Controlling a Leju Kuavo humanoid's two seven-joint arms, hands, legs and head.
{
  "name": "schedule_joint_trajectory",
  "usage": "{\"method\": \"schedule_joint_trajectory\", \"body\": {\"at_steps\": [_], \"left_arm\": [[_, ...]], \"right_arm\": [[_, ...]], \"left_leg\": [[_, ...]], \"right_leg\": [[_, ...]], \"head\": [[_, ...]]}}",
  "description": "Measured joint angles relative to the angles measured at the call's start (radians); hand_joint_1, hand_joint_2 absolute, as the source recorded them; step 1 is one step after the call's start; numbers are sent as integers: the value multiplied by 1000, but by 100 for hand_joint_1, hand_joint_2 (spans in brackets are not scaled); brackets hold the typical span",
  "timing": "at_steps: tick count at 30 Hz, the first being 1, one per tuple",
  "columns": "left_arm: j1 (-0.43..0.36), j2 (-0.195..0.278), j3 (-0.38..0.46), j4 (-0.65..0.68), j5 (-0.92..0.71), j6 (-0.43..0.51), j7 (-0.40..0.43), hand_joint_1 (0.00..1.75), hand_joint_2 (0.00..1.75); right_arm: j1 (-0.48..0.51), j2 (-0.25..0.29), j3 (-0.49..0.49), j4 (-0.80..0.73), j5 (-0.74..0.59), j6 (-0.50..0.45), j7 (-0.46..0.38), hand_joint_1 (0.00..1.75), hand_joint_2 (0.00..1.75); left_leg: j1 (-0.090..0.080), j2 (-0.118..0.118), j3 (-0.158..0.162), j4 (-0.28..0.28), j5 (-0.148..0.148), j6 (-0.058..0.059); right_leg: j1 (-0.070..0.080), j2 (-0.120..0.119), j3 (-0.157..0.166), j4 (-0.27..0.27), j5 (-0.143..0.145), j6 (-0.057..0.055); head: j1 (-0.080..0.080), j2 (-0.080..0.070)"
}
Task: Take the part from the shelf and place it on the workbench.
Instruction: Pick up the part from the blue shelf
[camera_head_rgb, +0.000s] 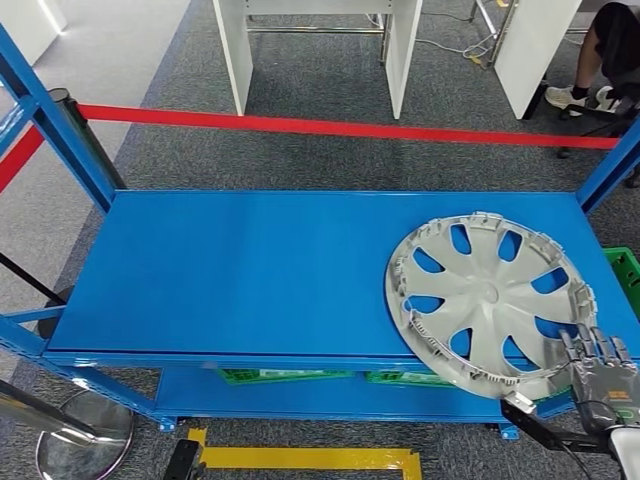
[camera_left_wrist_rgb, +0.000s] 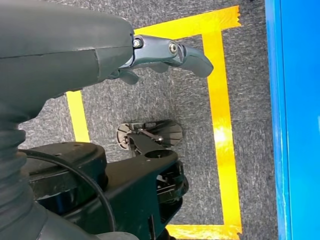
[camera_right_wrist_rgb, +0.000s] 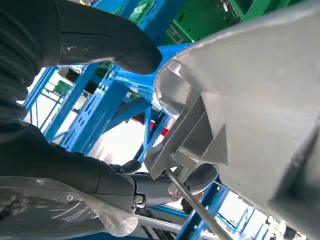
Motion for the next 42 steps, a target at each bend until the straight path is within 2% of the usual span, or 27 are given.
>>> {"method": "schedule_joint_trajectory", "body": {"at_steps": [9,10,14,18,22,33,39,42], "left_arm": [[0,0,1,0,-3,0,-1,0,175],[0,0,1,0,-3,0,-1,0,175],[0,0,1,0,-4,0,-2,0,175],[-1,0,1,0,-6,0,-3,0,175],[-1,0,1,0,-6,0,-3,0,175],[-2,0,6,0,-5,0,-12,0,175],[-1,0,9,0,2,11,-22,0,175],[1,1,14,0,8,27,-26,0,175]], "right_arm": [[-39,-1,50,17,30,3,3,0,175],[-45,-1,59,20,35,3,4,3,175],[-69,-1,92,33,47,5,6,61,175],[-87,-1,121,43,55,8,4,61,175],[-103,-1,139,49,58,9,3,172,175],[-139,-7,235,53,77,-15,22,175,175],[-146,-21,344,10,75,-94,93,175,175],[-142,-29,391,-38,74,-182,145,175,175]], "left_leg": [[0,0,0,0,0,0],[0,0,0,0,0,0],[0,0,0,0,0,0],[0,0,0,0,0,0],[0,0,0,0,0,0],[0,0,1,0,0,0],[0,0,2,0,0,0],[0,0,2,0,0,0]], "right_leg": [[0,0,0,0,0,0],[0,0,0,0,0,0],[0,0,0,0,0,0],[0,0,0,0,0,0],[0,0,0,0,0,0],[0,0,2,0,0,0],[0,-1,2,0,0,0],[0,0,2,0,0,0]], "head": [[0,0],[0,0],[0,0],[0,0],[0,0],[0,0],[0,0],[0,0]]}}
